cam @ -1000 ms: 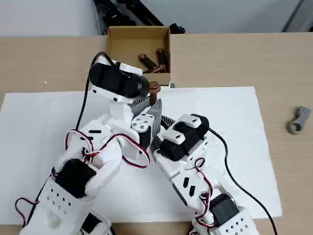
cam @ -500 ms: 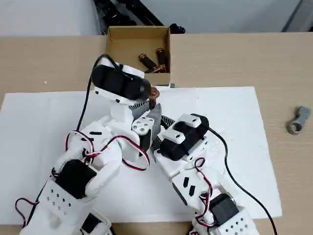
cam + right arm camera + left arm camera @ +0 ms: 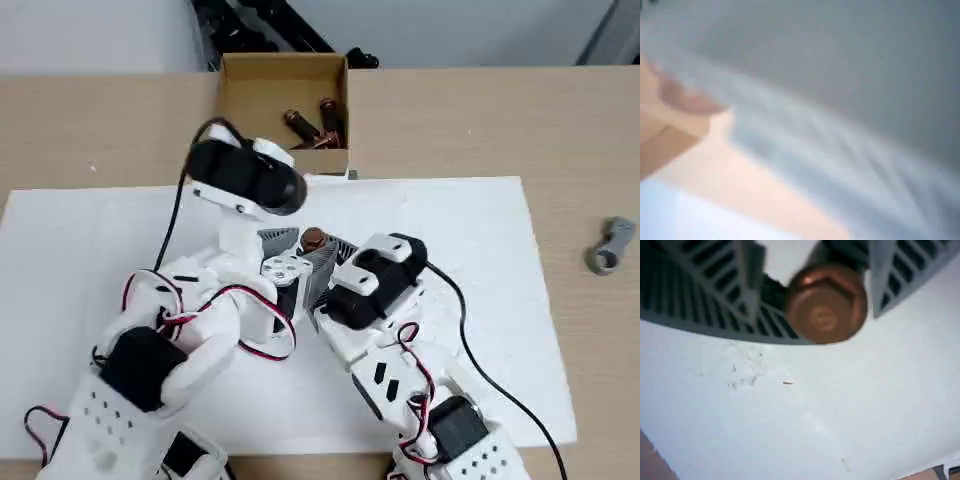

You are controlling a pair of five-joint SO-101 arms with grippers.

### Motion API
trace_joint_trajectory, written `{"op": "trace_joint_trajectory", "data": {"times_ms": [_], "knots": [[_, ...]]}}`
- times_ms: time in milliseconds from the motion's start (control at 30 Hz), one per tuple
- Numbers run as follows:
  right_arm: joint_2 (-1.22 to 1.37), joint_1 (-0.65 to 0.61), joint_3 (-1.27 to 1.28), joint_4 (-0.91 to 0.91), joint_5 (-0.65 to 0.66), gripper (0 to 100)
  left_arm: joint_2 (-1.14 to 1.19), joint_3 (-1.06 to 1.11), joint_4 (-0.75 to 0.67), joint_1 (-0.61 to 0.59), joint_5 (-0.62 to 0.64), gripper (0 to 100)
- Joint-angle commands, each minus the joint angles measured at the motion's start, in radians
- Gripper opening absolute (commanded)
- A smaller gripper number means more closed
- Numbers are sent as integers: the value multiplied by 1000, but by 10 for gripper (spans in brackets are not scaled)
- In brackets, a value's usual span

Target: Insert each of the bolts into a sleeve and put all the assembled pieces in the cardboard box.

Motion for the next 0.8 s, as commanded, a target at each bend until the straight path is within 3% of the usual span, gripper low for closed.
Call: {"op": "trace_joint_trajectory", "data": {"times_ms": [0,167,300,533,767], "knots": [[-16,-4,-43,-21,9,3,-3,-64,34,0,9,182],[7,13,-98,-15,9,2,-3,-153,101,-3,8,194],[127,119,-219,-18,9,2,-3,-268,155,-84,-12,184],[492,199,-552,-42,8,2,-5,-311,143,-287,-207,3],[952,243,-746,-415,-41,2,-5,-309,140,-479,-195,6]]}}
